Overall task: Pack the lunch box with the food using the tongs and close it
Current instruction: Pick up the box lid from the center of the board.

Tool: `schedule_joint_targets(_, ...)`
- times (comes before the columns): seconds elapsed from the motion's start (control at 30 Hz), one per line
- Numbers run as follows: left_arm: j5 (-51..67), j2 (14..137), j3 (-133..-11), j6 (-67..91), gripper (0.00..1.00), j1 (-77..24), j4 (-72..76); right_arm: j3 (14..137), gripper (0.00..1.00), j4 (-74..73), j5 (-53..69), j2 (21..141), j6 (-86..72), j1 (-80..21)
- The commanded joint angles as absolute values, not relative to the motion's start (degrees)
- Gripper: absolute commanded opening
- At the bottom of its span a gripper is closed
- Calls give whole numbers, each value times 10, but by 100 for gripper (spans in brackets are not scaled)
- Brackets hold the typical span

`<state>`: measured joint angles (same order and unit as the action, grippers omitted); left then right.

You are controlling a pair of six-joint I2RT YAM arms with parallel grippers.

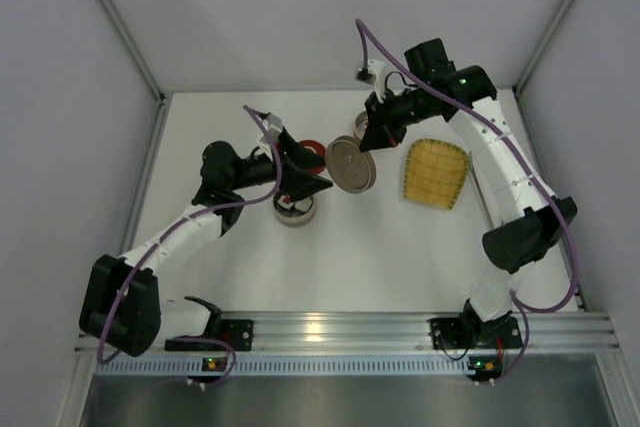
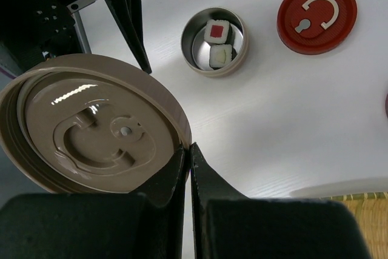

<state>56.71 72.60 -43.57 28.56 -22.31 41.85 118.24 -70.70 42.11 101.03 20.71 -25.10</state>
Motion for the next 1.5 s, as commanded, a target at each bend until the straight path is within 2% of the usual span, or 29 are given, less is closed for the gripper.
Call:
schedule_joint_targets(0.0, 576, 744, -480, 254, 75, -244, 426, 1207, 0, -667, 437, 1010, 193, -257)
schedule_joint_targets(0.23, 577, 757, -484, 250, 73, -252, 418, 1206, 0, -665, 461, 1014, 188, -257)
schedule_joint_targets(0.57, 529, 779, -506, 291, 65, -256, 438, 1189, 0, -670, 490, 1015, 191, -265)
schedule_joint_targets(0.83, 541, 794, -525, 353, 61, -259, 479, 1189, 0, -671, 498, 1018, 191, -265)
schedule_joint_targets(0.93, 555, 796, -526, 370, 56, -267, 493, 1191, 0, -671, 506, 1020, 190, -265)
schedule_joint_targets(1.07, 576, 795, -531, 386, 45, -273, 499, 1190, 0, -674, 516, 1024, 187, -265)
schedule_joint_targets(1.17, 591, 789, -538, 384, 31, -273, 483, 1187, 0, -675, 519, 1024, 190, -265)
schedule_joint_targets(1.47, 603, 767, -529, 393, 4, -273, 456, 1176, 0, -677, 532, 1019, 188, -250)
